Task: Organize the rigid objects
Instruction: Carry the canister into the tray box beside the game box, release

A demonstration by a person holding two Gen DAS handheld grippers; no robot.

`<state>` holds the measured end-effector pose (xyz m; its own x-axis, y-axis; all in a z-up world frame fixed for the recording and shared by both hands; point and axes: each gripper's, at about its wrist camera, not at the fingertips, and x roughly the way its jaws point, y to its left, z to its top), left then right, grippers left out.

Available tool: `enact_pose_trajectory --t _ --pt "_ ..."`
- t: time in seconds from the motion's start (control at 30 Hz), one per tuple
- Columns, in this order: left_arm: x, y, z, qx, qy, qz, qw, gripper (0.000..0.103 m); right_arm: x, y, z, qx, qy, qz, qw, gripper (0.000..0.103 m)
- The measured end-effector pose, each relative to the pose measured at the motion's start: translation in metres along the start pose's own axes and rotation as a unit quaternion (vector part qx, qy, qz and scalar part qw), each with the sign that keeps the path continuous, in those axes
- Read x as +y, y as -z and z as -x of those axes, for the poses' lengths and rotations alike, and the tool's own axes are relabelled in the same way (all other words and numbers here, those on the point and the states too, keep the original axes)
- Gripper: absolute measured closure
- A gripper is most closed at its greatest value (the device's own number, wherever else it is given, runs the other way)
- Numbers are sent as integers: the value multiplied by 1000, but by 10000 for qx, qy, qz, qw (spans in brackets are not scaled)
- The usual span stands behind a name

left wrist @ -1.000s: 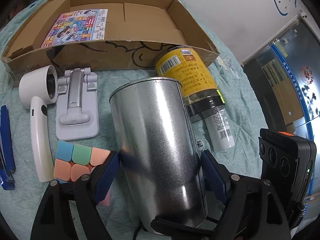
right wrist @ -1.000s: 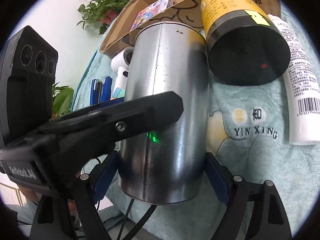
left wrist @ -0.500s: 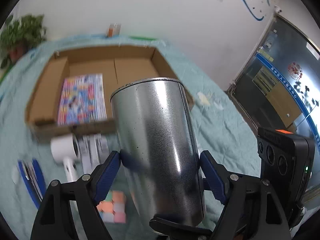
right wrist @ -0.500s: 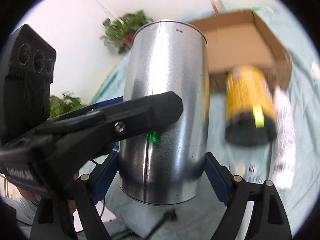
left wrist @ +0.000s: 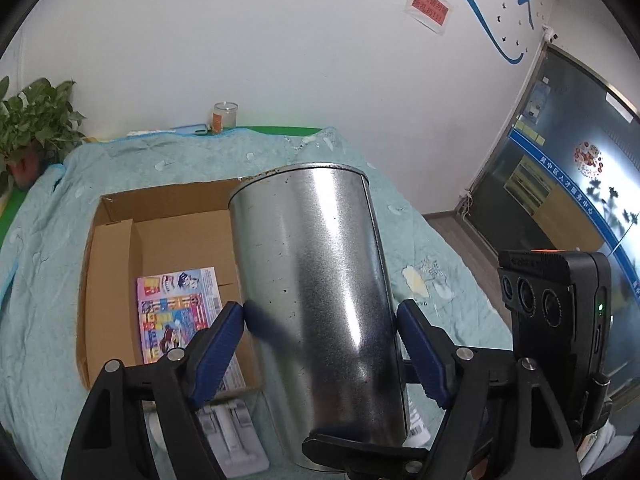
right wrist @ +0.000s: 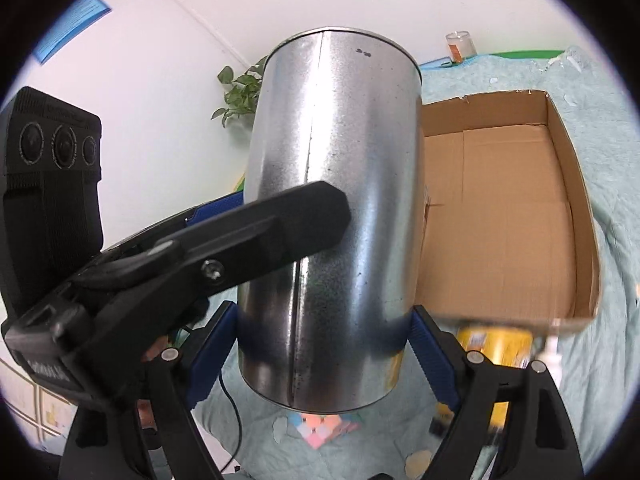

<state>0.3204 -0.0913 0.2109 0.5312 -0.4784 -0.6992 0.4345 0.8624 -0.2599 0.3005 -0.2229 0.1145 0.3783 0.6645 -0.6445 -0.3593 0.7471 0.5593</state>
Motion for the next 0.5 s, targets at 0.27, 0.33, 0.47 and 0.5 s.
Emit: enact_pose_trajectory --t 0.27,0.33,0.47,0.5 --pt "34 -45 -65 334 220 349 9986 28 -31 -33 -30 321 116 -199 9992 19" --pt "44 -43 -84 447 259 451 9976 28 -40 -36 -39 414 145 -294 9986 19" --pt "67 -27 -126 772 331 669 9942 28 -59 -36 -62 661 185 -454 9966 19" --pt "72 -24 -134 836 336 715 9934 28 -66 -34 -70 745 181 -523 9957 19"
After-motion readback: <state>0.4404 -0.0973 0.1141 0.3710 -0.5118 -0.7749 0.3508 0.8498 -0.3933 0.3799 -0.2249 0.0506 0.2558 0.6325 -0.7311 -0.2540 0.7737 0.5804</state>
